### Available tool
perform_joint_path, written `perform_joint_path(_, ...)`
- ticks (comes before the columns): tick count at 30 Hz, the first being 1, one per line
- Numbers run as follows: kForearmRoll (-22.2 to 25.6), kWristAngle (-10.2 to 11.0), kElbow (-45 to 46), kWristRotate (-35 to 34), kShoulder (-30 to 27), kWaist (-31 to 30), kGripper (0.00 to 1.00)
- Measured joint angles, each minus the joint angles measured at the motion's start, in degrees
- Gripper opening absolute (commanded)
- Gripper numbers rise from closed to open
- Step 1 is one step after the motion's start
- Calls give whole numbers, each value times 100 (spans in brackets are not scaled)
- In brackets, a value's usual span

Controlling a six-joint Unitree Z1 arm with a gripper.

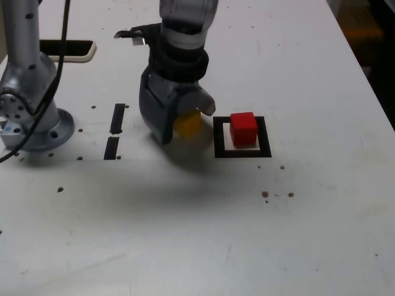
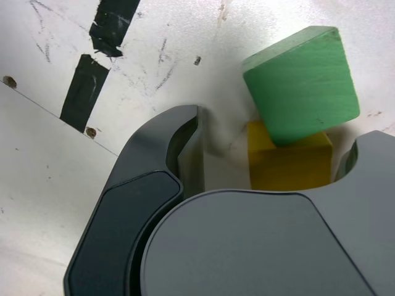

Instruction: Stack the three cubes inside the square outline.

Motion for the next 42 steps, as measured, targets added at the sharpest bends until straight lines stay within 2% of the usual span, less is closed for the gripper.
perform_joint_path(5,-173,-17,-12,71,122,10,76)
perform_joint_path(11,-254,53,-22,76,171,11,49)
perform_joint_path(17,-376,135,-12,76,170,16,38)
perform_joint_path(25,-313,199,-73,76,162,16,25)
perform_joint_path(30,254,337,-351,205,-107,16,21)
perform_joint_path(33,790,468,-758,492,-231,16,21)
perform_joint_path(36,1400,626,-1353,1021,-439,16,21)
perform_joint_path(39,2004,696,-1937,1632,-357,9,21)
perform_joint_path(40,2147,695,-2117,1825,-269,4,21)
perform_joint_path(42,2133,693,-2489,2237,-26,-13,21)
